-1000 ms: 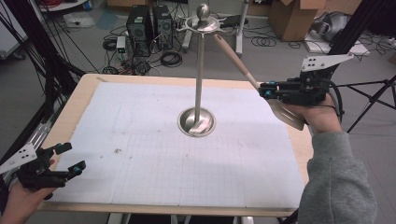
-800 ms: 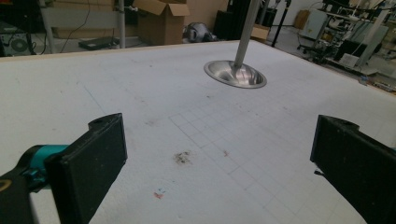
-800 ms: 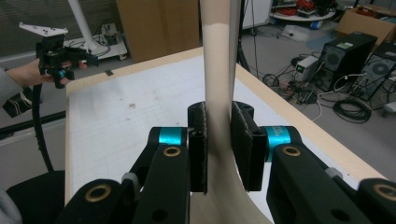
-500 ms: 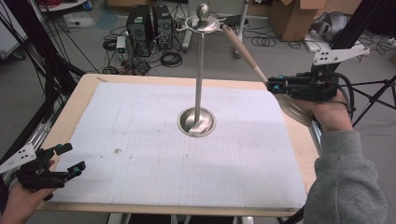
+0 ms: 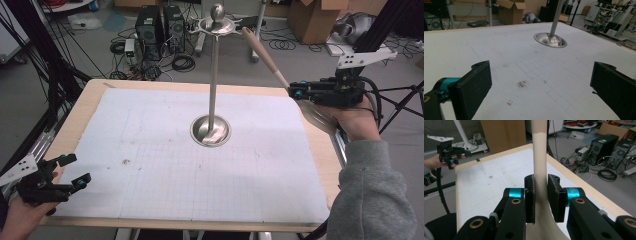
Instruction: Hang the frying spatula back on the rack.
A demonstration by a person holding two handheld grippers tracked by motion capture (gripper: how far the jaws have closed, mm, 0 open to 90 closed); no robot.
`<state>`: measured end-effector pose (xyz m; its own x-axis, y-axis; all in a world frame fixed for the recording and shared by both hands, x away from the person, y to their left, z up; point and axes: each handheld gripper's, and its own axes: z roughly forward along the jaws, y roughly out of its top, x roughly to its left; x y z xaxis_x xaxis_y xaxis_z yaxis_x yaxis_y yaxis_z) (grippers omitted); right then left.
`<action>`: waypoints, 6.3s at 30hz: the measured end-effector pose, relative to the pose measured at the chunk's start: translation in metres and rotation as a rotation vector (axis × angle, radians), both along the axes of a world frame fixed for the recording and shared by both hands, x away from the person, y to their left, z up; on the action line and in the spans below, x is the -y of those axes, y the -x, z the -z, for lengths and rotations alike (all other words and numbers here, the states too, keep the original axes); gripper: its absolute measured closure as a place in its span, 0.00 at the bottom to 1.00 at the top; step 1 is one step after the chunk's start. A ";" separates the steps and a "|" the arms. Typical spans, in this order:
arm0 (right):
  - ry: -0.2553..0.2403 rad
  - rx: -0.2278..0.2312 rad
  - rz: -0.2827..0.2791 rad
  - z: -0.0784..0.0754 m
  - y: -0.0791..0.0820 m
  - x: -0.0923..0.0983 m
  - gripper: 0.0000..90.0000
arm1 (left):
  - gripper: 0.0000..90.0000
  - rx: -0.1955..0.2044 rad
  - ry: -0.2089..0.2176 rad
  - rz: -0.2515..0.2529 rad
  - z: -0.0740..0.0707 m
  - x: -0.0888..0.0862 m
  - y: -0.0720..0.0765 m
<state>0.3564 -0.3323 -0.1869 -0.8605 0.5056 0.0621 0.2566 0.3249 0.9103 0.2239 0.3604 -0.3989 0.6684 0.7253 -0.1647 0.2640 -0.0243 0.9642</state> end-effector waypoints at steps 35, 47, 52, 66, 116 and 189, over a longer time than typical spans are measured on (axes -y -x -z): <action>-0.003 -0.010 0.013 0.012 -0.010 -0.012 0.86 | 0.05 -0.006 -0.003 -0.005 0.002 -0.002 0.001; 0.005 -0.019 0.014 0.020 -0.015 -0.019 0.86 | 0.05 -0.009 -0.004 -0.006 0.002 -0.002 0.001; 0.025 -0.018 0.018 0.022 -0.017 -0.026 0.86 | 0.05 -0.008 -0.008 -0.005 0.002 -0.002 0.001; 0.030 -0.030 0.017 0.035 -0.025 -0.038 0.86 | 0.05 -0.011 -0.007 -0.007 0.002 -0.002 0.001; 0.089 -0.035 0.026 0.061 -0.053 -0.095 0.86 | 0.05 -0.020 -0.007 -0.019 0.005 -0.006 0.006; 0.001 0.073 0.145 0.099 -0.020 -0.101 0.12 | 0.05 -0.005 0.017 -0.029 0.008 -0.001 -0.006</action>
<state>0.3765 -0.2316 -0.2855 -0.7807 0.6250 0.0011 0.2339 0.2905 0.9278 0.2296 0.3617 -0.4069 0.6462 0.7415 -0.1806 0.2690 0.0001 0.9631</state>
